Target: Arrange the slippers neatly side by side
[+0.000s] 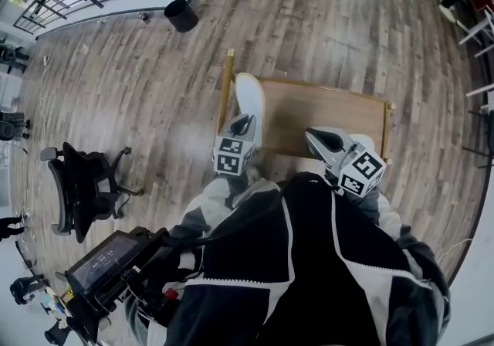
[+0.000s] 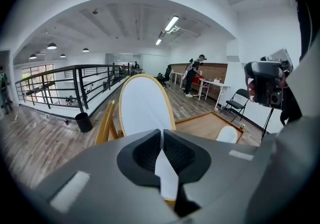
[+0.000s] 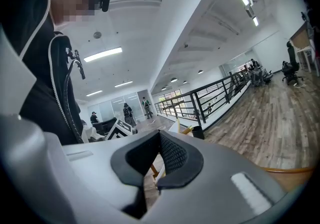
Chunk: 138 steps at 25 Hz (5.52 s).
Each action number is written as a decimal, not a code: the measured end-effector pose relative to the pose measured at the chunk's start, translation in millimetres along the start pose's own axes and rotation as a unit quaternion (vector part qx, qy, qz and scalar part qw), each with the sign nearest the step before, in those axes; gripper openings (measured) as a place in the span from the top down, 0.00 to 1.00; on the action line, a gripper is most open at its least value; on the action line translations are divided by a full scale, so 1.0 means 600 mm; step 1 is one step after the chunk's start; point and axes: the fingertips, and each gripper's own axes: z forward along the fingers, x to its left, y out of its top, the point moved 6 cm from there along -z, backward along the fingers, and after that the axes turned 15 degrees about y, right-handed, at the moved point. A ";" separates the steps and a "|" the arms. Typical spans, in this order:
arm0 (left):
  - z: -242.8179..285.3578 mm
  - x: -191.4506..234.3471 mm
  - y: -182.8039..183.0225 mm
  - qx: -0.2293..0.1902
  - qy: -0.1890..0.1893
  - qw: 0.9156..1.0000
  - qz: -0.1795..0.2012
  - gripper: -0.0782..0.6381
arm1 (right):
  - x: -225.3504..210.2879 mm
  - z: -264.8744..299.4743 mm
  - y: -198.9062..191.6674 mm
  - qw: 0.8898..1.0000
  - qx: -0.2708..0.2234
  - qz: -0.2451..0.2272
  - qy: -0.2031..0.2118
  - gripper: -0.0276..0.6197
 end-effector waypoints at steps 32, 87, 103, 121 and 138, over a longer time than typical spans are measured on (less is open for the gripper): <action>0.251 -0.030 -0.136 0.205 -0.001 0.979 0.015 0.85 | 0.011 -0.184 -0.020 0.986 0.002 0.018 -0.167 0.95; -0.134 -0.051 0.159 -0.232 -0.229 0.943 -0.063 0.86 | -0.006 0.025 0.026 1.000 -0.001 -0.008 -0.025 0.95; -0.142 -0.070 0.144 -0.216 -0.323 0.918 -0.078 0.86 | 0.019 0.036 -0.015 0.998 -0.014 0.006 -0.066 0.95; -0.120 -0.125 0.180 -0.181 -0.417 0.890 -0.036 0.87 | -0.082 -0.238 -0.322 0.811 -0.070 0.367 -0.450 0.59; -0.159 -0.130 0.162 -0.174 -0.383 0.907 -0.037 0.87 | -0.178 -0.311 -0.442 0.706 -0.115 0.497 -0.491 0.92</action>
